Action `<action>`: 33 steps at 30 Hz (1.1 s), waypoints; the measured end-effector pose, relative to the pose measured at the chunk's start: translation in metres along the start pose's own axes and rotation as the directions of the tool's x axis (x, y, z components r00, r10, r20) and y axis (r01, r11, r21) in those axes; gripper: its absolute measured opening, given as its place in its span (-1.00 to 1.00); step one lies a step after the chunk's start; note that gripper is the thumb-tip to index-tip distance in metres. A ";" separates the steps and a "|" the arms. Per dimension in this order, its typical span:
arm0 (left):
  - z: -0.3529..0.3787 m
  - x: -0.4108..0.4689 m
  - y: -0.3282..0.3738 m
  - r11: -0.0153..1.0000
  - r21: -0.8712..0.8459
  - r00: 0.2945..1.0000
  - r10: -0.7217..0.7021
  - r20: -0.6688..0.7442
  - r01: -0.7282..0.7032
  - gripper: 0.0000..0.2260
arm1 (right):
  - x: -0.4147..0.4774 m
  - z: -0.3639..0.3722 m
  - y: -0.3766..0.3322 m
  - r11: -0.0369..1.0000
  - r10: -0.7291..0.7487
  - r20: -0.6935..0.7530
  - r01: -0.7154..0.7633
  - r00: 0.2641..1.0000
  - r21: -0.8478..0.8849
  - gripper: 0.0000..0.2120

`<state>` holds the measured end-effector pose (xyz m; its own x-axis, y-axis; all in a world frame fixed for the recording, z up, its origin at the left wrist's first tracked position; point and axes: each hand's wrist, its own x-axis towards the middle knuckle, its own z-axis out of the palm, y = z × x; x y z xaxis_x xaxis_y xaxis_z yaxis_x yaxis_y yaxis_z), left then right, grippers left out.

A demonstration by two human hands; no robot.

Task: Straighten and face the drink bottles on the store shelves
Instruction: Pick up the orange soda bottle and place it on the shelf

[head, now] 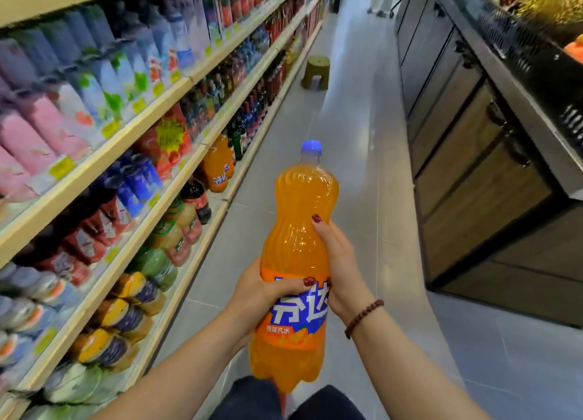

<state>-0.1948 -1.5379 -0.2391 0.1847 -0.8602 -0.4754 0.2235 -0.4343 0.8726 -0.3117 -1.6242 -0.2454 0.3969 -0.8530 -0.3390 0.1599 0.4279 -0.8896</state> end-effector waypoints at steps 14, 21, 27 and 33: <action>0.043 0.229 0.104 0.985 -0.170 0.964 -0.070 -0.257 0.026 -0.38 | 0.267 -0.039 -0.104 0.986 0.156 0.292 -0.130 0.944 -0.105 -0.56; 0.053 0.309 0.146 0.978 -0.207 0.896 -0.116 -0.429 0.027 -0.31 | 0.373 -0.036 -0.139 0.956 0.275 0.442 -0.195 0.854 -0.219 -0.54; 0.024 0.381 0.161 0.962 -0.262 0.803 -0.211 -0.558 0.070 -0.35 | 0.457 -0.003 -0.146 0.916 0.370 0.513 -0.213 0.775 -0.339 -0.58; -0.027 0.449 0.185 0.941 -0.338 0.759 -0.239 -0.605 0.026 -0.26 | 0.546 0.046 -0.145 0.872 0.437 0.540 -0.191 0.720 -0.451 -0.54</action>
<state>-0.0450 -1.9974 -0.2946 0.6661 -0.3876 -0.6373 0.5388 -0.3408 0.7704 -0.0770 -2.1385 -0.2871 0.8433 -0.2654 -0.4674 -0.3441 0.4014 -0.8488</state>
